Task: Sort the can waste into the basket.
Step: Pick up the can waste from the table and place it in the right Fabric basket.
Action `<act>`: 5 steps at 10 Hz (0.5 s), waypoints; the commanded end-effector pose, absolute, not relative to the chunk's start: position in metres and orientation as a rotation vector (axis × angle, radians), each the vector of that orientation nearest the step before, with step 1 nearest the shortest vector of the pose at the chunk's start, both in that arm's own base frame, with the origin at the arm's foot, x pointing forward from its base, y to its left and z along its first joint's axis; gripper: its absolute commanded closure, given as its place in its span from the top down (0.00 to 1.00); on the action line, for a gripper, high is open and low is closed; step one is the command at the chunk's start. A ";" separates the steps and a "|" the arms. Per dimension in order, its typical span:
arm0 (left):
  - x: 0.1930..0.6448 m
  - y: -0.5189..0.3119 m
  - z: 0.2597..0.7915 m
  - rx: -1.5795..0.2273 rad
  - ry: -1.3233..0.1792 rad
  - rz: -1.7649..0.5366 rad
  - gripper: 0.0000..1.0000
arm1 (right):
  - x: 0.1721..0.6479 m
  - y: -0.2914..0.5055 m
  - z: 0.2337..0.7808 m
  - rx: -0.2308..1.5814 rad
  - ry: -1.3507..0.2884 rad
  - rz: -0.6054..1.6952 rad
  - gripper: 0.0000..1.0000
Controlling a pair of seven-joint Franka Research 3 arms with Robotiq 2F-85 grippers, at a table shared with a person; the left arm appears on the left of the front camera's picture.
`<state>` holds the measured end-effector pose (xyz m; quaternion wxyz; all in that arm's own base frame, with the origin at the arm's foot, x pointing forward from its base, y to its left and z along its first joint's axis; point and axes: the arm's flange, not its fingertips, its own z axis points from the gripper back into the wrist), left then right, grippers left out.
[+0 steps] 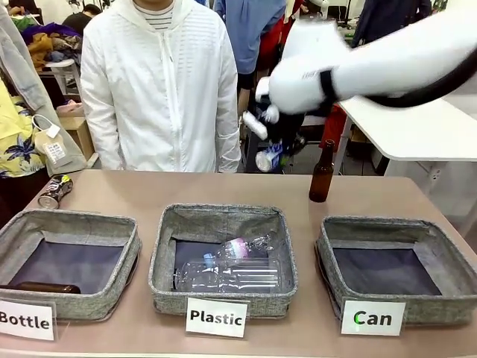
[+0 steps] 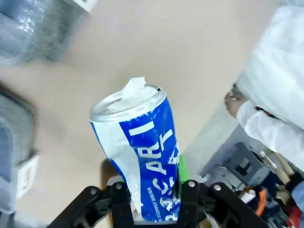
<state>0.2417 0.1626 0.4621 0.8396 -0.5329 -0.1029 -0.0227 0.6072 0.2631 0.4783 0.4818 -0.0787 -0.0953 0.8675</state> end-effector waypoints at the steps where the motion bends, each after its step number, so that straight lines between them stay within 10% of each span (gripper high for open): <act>1: 0.239 0.154 0.451 -1.127 -0.216 -0.079 1.00 | 0.513 0.231 0.526 -0.049 -0.269 2.069 0.00; 5: 0.248 0.139 0.447 -1.136 -0.207 -0.113 1.00 | 0.400 0.140 0.539 0.081 -0.306 1.579 0.00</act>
